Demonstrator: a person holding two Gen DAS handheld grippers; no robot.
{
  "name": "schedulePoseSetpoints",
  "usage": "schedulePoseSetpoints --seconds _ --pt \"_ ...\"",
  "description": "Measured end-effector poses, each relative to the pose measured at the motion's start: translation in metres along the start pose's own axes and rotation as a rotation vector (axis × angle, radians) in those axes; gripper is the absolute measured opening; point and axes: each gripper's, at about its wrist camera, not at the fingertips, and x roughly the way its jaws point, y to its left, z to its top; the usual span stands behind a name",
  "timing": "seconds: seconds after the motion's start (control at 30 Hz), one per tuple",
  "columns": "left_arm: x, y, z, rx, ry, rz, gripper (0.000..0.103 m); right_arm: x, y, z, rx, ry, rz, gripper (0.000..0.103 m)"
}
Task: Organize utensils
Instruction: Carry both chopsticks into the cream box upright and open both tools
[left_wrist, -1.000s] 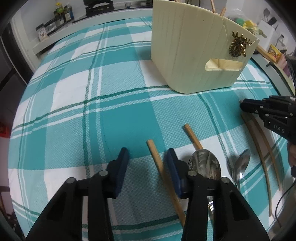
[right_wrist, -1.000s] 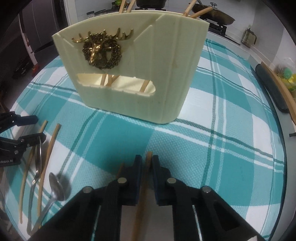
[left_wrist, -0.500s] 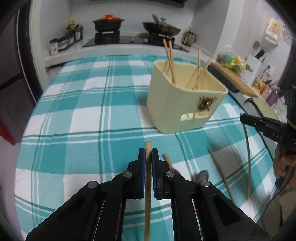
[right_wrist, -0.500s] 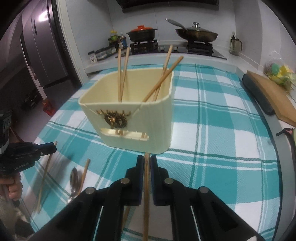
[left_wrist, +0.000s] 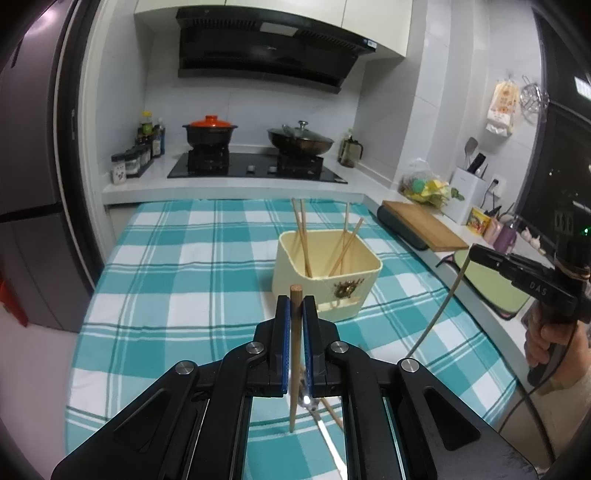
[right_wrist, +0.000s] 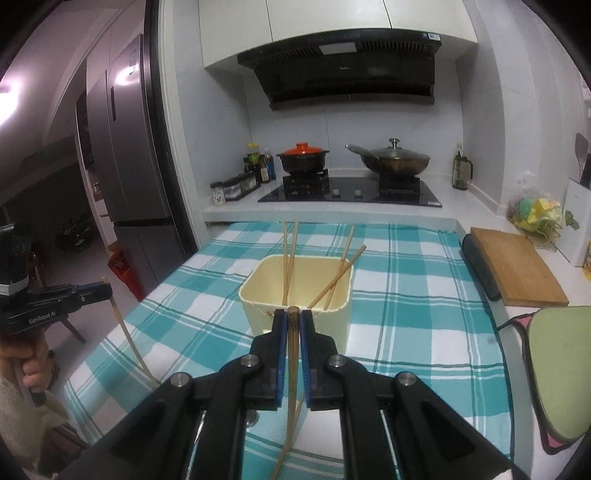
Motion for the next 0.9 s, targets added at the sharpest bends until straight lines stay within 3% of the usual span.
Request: schedulePoseSetpoints --seconds 0.23,0.5,0.7,0.8,0.9 --pt "-0.014 -0.002 0.032 -0.019 -0.053 -0.033 0.005 -0.017 0.011 0.028 -0.011 -0.090 -0.012 0.007" --pt "-0.010 -0.020 0.112 0.032 -0.134 -0.045 0.005 -0.017 0.010 0.091 -0.026 -0.178 -0.014 0.007" --pt "0.037 -0.033 0.163 0.049 -0.161 -0.014 0.005 0.007 0.005 0.141 -0.044 -0.239 -0.041 0.007" --pt "0.078 -0.034 0.170 0.033 -0.105 -0.021 0.005 0.039 -0.001 0.153 -0.054 -0.200 -0.052 0.007" --pt "0.121 -0.032 0.165 0.018 -0.031 -0.018 0.005 0.080 -0.010 0.151 -0.044 -0.106 -0.036 0.007"
